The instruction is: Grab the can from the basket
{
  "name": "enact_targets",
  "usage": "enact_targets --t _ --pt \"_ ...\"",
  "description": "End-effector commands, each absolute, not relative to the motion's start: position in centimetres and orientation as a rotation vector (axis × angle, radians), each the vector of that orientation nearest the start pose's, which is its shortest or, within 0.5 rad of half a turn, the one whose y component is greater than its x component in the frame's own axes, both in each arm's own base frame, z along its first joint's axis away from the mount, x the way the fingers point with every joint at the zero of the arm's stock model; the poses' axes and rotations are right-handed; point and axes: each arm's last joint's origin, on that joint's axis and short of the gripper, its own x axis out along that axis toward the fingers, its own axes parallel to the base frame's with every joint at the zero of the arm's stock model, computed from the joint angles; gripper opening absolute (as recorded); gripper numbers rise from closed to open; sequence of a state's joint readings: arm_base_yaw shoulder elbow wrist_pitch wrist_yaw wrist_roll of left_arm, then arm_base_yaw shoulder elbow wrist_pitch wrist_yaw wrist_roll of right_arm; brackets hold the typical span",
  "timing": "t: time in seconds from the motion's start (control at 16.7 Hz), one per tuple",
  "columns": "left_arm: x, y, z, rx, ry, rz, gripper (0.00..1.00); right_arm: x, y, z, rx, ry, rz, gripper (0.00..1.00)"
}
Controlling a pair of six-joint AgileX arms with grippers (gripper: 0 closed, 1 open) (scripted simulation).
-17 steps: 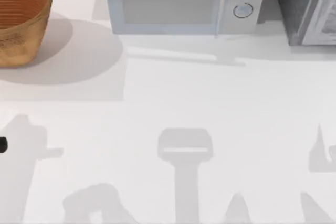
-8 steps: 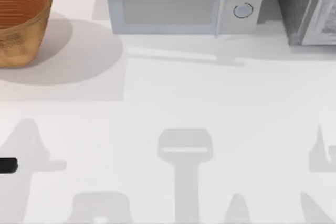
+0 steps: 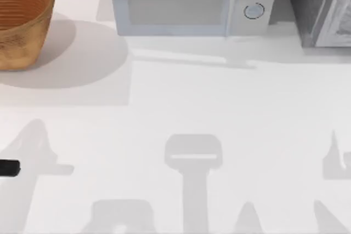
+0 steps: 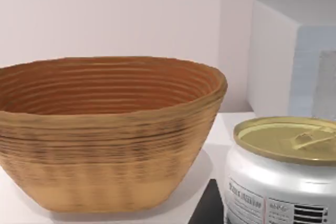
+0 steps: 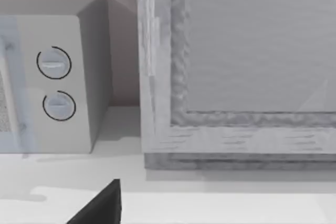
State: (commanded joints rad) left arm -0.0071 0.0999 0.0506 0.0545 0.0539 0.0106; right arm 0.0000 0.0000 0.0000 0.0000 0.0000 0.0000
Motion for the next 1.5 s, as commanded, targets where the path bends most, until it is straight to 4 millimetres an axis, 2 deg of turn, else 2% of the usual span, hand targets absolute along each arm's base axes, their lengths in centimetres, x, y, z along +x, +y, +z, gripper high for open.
enact_targets --t 0.18,0.36,0.54,0.72,0.9,1.14,1.32,1.5 --pt "12.1 -0.8 19.7 0.022 -0.011 -0.173 0.00 10.6 -0.1 16.0 0.000 0.000 0.000 1.00" --pt "14.7 -1.6 22.2 0.038 -0.009 -0.330 0.00 10.6 -0.1 16.0 0.000 0.000 0.000 1.00" --pt "18.5 -2.6 23.9 0.055 -0.011 -0.513 0.00 10.6 -0.1 16.0 0.000 0.000 0.000 1.00" --pt "23.3 -3.8 24.1 0.067 -0.014 -0.706 0.00 10.6 -0.1 16.0 0.000 0.000 0.000 1.00" --pt "28.1 -5.0 22.2 0.070 -0.008 -0.899 0.00 10.6 -0.1 16.0 0.000 0.000 0.000 1.00" --pt "33.3 -6.3 17.1 0.058 0.005 -1.137 0.00 10.6 -0.1 16.0 0.000 0.000 0.000 1.00" --pt "35.7 -6.7 12.6 0.042 0.012 -1.289 0.00 10.6 -0.1 16.0 0.000 0.000 0.000 1.00" --pt "36.8 -6.8 8.4 0.028 0.010 -1.412 0.00 10.6 -0.1 16.0 0.000 0.000 0.000 1.00"
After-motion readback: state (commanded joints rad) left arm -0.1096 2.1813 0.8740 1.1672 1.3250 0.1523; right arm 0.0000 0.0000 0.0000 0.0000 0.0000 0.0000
